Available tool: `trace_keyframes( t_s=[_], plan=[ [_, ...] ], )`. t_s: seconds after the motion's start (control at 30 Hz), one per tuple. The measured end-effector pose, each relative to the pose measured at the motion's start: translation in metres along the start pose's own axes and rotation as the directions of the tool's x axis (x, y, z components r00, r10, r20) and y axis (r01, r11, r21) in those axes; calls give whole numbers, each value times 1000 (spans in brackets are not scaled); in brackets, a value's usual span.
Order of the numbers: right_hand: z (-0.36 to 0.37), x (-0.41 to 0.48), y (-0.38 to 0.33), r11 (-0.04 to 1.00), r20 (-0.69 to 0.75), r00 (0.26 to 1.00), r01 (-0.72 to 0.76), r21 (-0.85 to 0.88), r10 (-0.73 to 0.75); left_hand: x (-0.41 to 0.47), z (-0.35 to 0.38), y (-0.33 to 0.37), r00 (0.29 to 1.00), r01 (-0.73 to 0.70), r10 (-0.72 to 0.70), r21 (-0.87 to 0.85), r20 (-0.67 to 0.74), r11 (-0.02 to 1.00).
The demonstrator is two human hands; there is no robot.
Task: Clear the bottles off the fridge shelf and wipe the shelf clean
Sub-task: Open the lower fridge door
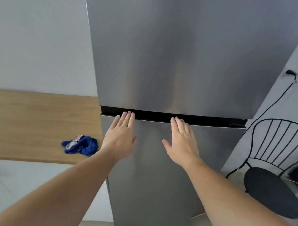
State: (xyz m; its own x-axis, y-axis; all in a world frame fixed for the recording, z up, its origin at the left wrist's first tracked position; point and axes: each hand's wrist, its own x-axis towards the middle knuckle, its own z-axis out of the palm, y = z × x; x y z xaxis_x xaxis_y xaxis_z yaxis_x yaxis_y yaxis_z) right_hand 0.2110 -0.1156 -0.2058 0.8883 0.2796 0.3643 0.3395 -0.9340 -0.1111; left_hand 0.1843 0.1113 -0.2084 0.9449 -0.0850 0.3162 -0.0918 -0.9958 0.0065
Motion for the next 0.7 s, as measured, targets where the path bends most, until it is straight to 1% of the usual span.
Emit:
trace_keyframes(
  t_s=[0.07, 0.13, 0.2, 0.27, 0.3, 0.4, 0.53, 0.6, 0.7],
  plan=[
    [18, 11, -15, 995, -30, 998, -51, -82, 49, 6, 12, -18, 1000, -28, 28, 40, -12, 999],
    [27, 17, -30, 988, -60, 993, -109, -113, 102, 8, 18, -32, 996, -81, 85, 90, -35, 993],
    [30, 22, -43, 987, -65, 995, -82, -136, 74, 11, 21, -45, 989, -128, 137, 123, -61, 984],
    [31, 26, -54, 986, -44, 999, -1, -168, -7, 13, 22, -49, 986, -141, 151, 131, -74, 981],
    [32, 27, -59, 985, -37, 999, 13, -174, -20, 13, 22, -48, 986, -135, 146, 129, -78, 982],
    [36, 22, -67, 987, -29, 999, -26, -160, 22, 12, 19, -35, 993, -92, 99, 111, -64, 990],
    [35, 19, -63, 985, -47, 999, 11, -170, -19, 16, 14, -29, 995, -29, 35, 68, -90, 997],
    [34, 20, -64, 986, -63, 998, 12, -165, -23, 16, 15, -30, 994, -23, 27, 46, -103, 999],
    [33, 18, -65, 988, -50, 998, 16, -155, -24, 13, 13, -28, 994, -28, 29, 4, -107, 1000]
  ],
)
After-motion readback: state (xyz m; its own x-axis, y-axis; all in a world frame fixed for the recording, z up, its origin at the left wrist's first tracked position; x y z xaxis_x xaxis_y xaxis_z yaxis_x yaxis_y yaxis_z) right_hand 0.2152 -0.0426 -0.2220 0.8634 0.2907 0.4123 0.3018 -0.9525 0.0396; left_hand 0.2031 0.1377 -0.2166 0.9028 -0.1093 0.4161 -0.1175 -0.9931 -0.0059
